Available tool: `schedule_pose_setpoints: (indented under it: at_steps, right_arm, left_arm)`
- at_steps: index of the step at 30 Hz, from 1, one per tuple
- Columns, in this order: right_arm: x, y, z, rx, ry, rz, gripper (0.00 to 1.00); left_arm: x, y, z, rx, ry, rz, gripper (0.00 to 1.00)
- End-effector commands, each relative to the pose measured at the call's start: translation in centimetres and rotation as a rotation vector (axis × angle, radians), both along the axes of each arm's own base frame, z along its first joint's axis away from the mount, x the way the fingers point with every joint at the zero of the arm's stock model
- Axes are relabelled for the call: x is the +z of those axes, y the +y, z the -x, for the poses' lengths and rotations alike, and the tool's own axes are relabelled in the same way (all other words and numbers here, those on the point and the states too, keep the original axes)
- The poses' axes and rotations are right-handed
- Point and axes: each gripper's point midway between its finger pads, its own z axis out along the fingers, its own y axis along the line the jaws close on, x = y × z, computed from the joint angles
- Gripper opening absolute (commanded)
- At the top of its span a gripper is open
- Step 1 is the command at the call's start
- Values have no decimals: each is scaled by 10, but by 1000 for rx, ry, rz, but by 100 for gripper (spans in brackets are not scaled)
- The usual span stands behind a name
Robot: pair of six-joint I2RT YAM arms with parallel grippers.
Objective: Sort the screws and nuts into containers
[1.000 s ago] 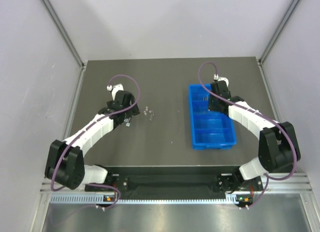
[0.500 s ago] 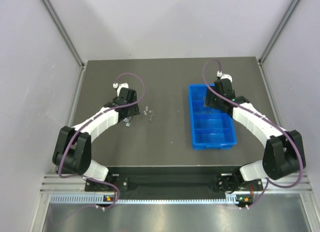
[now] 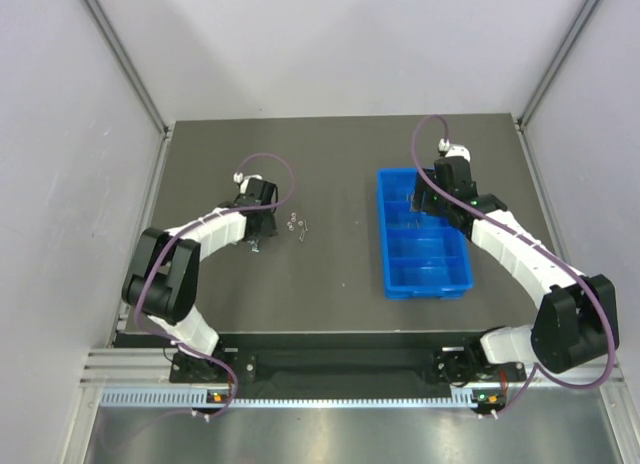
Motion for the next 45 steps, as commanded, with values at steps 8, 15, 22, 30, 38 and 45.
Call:
schedule_pose_setpoints:
  at_steps: [8,15,22,30,38,45]
  right_arm:
    - [1,-8,-3,-22,-5,8,68]
    - [4,-10,-2,-30,-11,13,67]
    - [6,-10,-1,-36,-14,7,67]
    - [15,-7,6,-44,-37,-77,67]
    - [39,-23,16,-86,-105,-150,77]
    - [44,-35,31,-108,-125,-182,100]
  left_arm:
    - [-12,0,-4,-13,5,1,40]
    - [-22,-3,10,-19,48,27,22]
    - [-31,-10,21,-20,100,74,0]
    - [27,-39,-3,-22,-61,239,0]
    - [175,-149,-41,-213,-435,586,0]
    - [207,-278,-76,-422,-523,684,0]
